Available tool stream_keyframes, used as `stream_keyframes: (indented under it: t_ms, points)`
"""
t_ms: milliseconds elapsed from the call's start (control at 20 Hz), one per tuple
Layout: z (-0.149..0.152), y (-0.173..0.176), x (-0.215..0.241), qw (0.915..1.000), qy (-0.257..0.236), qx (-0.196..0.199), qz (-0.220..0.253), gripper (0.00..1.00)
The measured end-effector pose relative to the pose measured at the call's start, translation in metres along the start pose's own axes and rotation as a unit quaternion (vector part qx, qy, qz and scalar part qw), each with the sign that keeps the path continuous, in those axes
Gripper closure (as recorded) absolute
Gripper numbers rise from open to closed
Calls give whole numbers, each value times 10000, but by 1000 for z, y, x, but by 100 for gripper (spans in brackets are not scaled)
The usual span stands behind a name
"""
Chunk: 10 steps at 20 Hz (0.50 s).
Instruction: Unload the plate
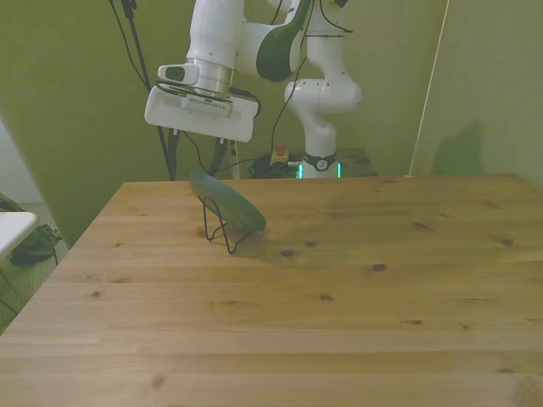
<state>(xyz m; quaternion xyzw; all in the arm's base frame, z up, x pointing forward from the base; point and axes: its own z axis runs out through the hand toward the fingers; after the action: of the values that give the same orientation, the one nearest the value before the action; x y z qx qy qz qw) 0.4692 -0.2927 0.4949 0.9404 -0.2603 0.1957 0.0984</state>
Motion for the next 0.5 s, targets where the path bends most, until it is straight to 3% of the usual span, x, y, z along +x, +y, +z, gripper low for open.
stream_keyframes:
  t_ms: [500]
  points:
    - [7, 0, -6, 9999, 90, 35, -138, 100]
